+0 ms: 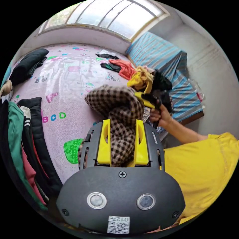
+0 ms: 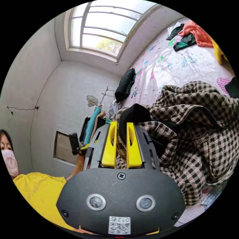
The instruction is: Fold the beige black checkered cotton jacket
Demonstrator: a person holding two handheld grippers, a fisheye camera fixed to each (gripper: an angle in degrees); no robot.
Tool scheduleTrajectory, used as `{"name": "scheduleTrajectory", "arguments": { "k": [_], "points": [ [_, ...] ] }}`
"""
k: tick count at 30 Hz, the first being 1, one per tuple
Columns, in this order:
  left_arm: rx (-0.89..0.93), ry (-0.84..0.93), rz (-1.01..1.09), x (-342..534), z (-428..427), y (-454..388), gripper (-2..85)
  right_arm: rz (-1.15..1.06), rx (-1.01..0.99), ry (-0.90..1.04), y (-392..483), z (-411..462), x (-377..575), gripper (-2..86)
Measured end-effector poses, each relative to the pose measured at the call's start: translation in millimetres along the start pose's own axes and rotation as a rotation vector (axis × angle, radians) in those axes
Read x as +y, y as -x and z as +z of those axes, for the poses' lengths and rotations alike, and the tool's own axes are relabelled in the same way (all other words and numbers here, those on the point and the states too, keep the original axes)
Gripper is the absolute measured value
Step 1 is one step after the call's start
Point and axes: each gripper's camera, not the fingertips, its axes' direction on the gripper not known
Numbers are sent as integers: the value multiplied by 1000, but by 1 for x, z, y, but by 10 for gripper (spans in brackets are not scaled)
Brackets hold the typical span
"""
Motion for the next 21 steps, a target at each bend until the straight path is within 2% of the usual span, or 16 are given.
{"name": "scheduleTrajectory", "arguments": {
  "k": [3, 5, 9, 11, 12, 14, 15, 17, 19, 21],
  "points": [
    [-82, 109, 127, 9, 47, -75, 130, 21, -39, -30, 4, 17, -13, 14],
    [-199, 178, 220, 7, 85, -117, 126, 14, -56, -4, 15, 35, -26, 10],
    [-432, 252, 335, 2, 132, -149, 98, -14, -31, 83, 28, 61, -42, 7],
    [-543, 272, 365, 2, 144, -151, 38, -65, -24, 201, 34, 81, -47, 6],
    [-557, 259, 337, 1, 140, -147, 32, -93, -21, 243, 37, 87, -47, 6],
    [-383, 184, 165, 2, 99, -117, 15, -235, 48, 389, 51, 101, -43, 6],
    [-358, 162, 111, 5, 86, -106, 13, -277, 78, 406, 55, 102, -40, 6],
    [-394, 72, -60, 29, 28, -66, 13, -405, 172, 432, 65, 99, -30, 6],
    [-457, 40, -185, 53, -9, -38, 16, -434, 185, 417, 64, 96, -27, 6],
    [-457, -11, -205, 70, -38, -32, 23, -405, 159, 384, 58, 98, -28, 6]
  ]
}}
